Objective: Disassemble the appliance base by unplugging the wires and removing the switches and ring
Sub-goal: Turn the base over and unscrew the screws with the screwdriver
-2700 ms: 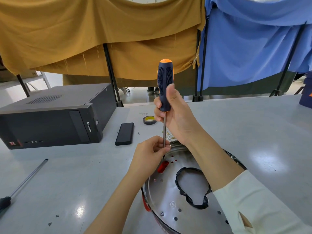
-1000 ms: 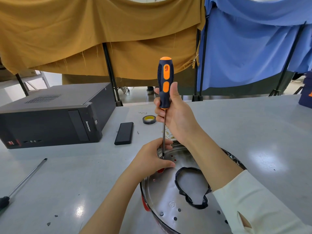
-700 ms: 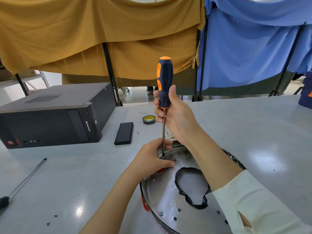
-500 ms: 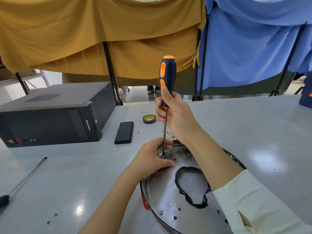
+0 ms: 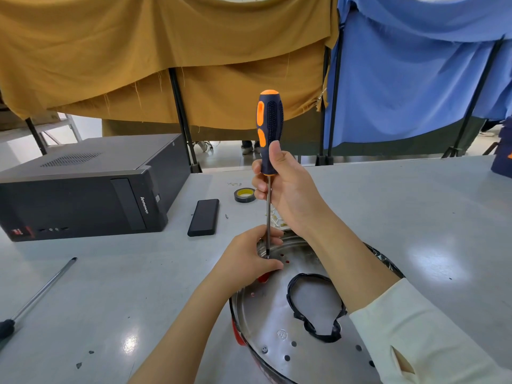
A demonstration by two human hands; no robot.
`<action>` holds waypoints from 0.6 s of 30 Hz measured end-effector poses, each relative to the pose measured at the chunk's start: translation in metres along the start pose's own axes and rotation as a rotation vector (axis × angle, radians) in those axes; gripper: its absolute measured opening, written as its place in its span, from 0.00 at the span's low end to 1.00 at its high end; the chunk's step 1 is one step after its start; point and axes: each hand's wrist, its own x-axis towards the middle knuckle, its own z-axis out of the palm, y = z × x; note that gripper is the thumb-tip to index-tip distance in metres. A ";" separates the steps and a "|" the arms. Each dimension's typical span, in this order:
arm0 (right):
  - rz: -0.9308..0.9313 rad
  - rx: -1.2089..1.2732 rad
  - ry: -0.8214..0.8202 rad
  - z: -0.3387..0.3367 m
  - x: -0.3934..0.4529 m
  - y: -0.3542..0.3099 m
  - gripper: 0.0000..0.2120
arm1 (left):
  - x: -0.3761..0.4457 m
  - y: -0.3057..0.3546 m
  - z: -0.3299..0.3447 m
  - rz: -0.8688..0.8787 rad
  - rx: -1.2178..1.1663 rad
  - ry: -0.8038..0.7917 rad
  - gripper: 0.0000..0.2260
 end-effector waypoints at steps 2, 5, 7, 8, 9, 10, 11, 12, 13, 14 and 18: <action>0.014 0.005 -0.021 0.000 0.000 0.000 0.18 | 0.000 0.000 0.000 -0.002 -0.004 0.001 0.21; 0.036 0.019 -0.035 0.000 0.000 0.001 0.22 | 0.000 0.001 -0.001 -0.003 0.001 -0.001 0.21; 0.039 0.016 -0.049 0.000 0.000 -0.001 0.23 | 0.000 0.001 0.000 -0.004 -0.001 -0.002 0.21; 0.034 0.004 -0.055 0.000 0.000 -0.001 0.22 | 0.000 0.001 0.000 -0.004 0.001 -0.002 0.21; 0.028 -0.010 -0.054 0.000 0.001 -0.001 0.19 | 0.000 0.001 0.000 -0.003 0.004 -0.002 0.21; 0.023 -0.023 -0.042 -0.001 0.001 0.000 0.16 | 0.000 0.002 0.000 -0.002 0.009 -0.003 0.21; 0.020 -0.032 -0.024 -0.001 0.001 0.001 0.15 | 0.000 0.001 0.000 -0.002 0.011 -0.003 0.21; 0.015 -0.040 -0.010 -0.001 0.001 0.001 0.14 | 0.000 0.001 0.000 -0.003 0.015 -0.002 0.21; 0.007 -0.044 -0.005 -0.001 0.001 0.002 0.13 | -0.001 0.001 0.000 0.000 0.023 0.000 0.21; -0.003 -0.044 -0.011 -0.001 0.001 0.003 0.12 | -0.001 0.002 0.000 0.005 0.036 0.005 0.20; 0.012 -0.039 -0.051 -0.002 0.001 0.003 0.22 | -0.002 0.005 0.000 0.035 0.092 0.024 0.20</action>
